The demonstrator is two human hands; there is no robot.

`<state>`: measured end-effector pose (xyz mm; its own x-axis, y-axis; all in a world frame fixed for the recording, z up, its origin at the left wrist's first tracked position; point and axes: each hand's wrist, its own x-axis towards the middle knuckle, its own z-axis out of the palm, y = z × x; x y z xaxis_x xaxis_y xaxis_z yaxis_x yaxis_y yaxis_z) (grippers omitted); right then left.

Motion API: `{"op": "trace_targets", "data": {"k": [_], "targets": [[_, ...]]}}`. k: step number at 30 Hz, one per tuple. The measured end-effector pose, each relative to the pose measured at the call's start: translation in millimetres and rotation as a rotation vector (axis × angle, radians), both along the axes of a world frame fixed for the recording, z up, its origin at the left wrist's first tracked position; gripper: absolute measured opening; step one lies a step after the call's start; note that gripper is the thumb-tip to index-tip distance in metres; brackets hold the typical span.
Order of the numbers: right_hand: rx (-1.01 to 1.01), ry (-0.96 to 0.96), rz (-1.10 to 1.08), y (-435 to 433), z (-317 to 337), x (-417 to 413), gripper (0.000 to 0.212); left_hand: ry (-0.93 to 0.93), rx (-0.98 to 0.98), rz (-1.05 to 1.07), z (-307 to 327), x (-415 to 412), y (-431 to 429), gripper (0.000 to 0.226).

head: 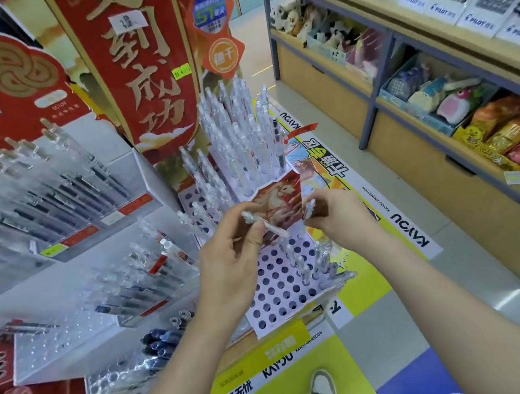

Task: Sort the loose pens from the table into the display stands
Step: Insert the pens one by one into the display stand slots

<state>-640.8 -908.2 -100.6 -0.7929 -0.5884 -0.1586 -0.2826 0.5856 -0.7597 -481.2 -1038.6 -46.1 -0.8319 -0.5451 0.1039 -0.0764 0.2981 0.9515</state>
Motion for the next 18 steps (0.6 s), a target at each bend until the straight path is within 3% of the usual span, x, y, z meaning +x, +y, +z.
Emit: {"op": "trace_targets", "data": {"k": [3,6,13,18], "targets": [[0.016,-0.022,0.011,-2.6,-9.4,5.7,0.019,-0.02,-0.117,0.006,-0.7,-3.5,1.9,0.021],[0.001,-0.02,0.032,-3.4,-22.5,5.9,0.013,-0.023,-0.307,-0.008,-0.8,-8.8,2.7,0.025],[-0.015,-0.087,0.093,-0.6,-26.9,0.3,0.01,-0.055,-0.554,-0.079,-21.1,-21.5,-3.1,0.024],[-0.221,-0.225,0.043,9.7,-12.6,-0.6,0.021,-0.09,-0.661,-0.099,-35.2,-27.9,-4.1,0.019]]}}
